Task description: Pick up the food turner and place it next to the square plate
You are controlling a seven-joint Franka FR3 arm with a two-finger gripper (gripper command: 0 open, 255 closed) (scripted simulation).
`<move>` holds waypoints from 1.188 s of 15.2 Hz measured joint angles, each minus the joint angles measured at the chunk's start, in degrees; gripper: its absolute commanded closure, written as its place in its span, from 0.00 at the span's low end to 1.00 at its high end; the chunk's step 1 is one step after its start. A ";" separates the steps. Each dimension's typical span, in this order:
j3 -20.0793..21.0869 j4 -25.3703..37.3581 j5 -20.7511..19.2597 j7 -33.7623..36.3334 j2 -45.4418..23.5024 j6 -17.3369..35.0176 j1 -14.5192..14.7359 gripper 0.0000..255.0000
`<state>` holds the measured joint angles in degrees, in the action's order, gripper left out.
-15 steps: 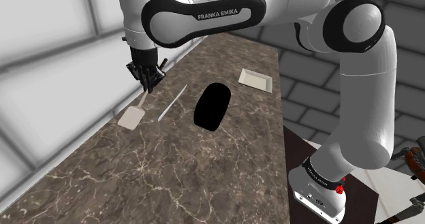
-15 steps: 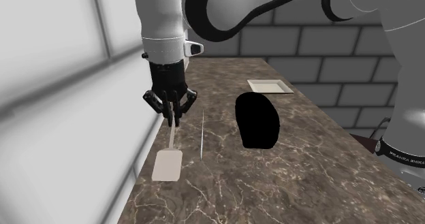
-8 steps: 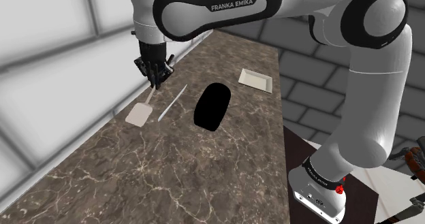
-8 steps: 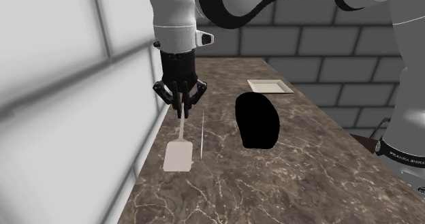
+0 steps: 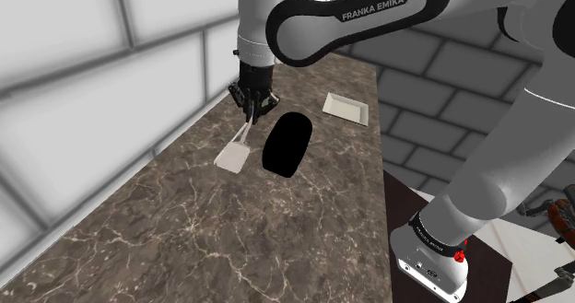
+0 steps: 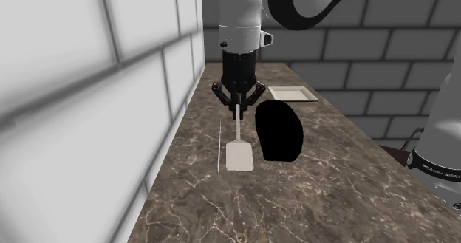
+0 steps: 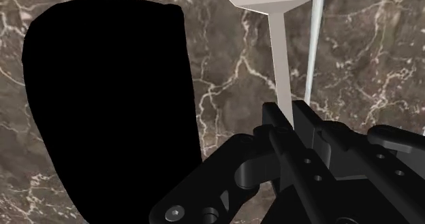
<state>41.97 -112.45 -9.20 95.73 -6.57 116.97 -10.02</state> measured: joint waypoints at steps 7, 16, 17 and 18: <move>-3.80 -17.21 13.23 -13.16 18.47 4.05 -2.71 1.00; -14.85 -32.79 20.43 -27.20 37.67 15.75 0.22 1.00; -14.86 -32.80 20.43 -27.21 37.69 16.03 0.21 0.00; -14.85 -32.81 20.42 -27.20 37.68 15.91 0.22 0.00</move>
<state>27.12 -145.25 11.22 68.53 31.11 132.87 -9.80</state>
